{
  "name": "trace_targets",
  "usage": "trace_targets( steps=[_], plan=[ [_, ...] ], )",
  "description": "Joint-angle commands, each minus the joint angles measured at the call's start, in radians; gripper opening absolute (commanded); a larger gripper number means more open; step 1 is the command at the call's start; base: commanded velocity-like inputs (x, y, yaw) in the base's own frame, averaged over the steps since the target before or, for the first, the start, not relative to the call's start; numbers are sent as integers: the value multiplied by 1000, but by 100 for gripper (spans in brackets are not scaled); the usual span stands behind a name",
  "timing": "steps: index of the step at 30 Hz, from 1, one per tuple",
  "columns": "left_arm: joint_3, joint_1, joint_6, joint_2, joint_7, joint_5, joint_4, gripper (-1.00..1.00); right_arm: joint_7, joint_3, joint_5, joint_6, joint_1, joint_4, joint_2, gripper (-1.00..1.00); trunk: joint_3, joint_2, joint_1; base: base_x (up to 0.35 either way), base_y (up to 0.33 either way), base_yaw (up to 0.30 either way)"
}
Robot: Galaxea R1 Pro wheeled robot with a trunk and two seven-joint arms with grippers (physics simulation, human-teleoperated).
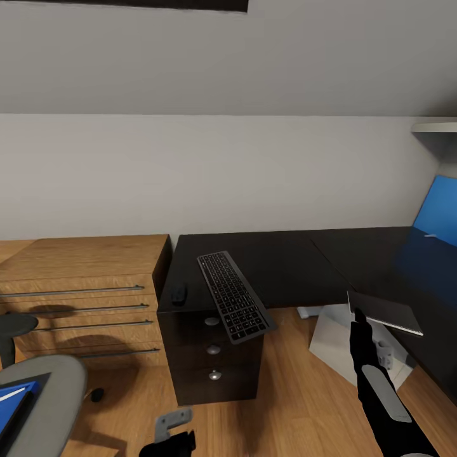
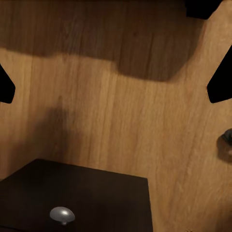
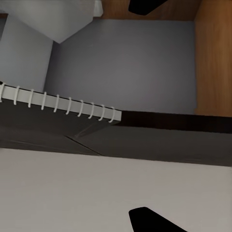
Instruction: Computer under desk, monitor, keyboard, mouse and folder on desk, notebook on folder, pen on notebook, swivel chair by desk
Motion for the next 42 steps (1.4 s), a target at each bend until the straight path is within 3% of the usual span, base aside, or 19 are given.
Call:
trace_targets(
  steps=[1, 4, 7, 16, 23, 42],
  plan=[
    [-2, 5, -9, 5, 7, 9, -2, 100, 5, 1, -10, -4, 0, 0, 0, 100, -1, 0, 0, 0, 0, 0],
    [-14, 16, -33, 21, 6, 9, -2, 100, 5, 1, -11, -4, 0, 0, 0, 100, -1, 0, 0, 0, 0, 0],
    [-66, 26, -55, 51, 7, 9, -2, 100, 5, 1, -10, -4, 0, 0, 0, 100, -1, 0, 0, 0, 0, 0],
    [-132, 30, -97, 70, 12, 11, -1, 100, 5, 0, -10, -4, 0, 0, 0, 100, -1, 0, 0, 0, 0, 0],
    [-141, 30, -161, 76, 13, 11, 0, 100, 5, 0, -10, -4, 0, 0, 0, 100, -1, 0, 0, 0, 0, 0],
    [-140, 30, -166, 83, 13, 13, 1, 100, 3, -55, -12, -4, 0, 0, 1, 100, -1, 0, 0, 54, 0, 0]
  ],
)
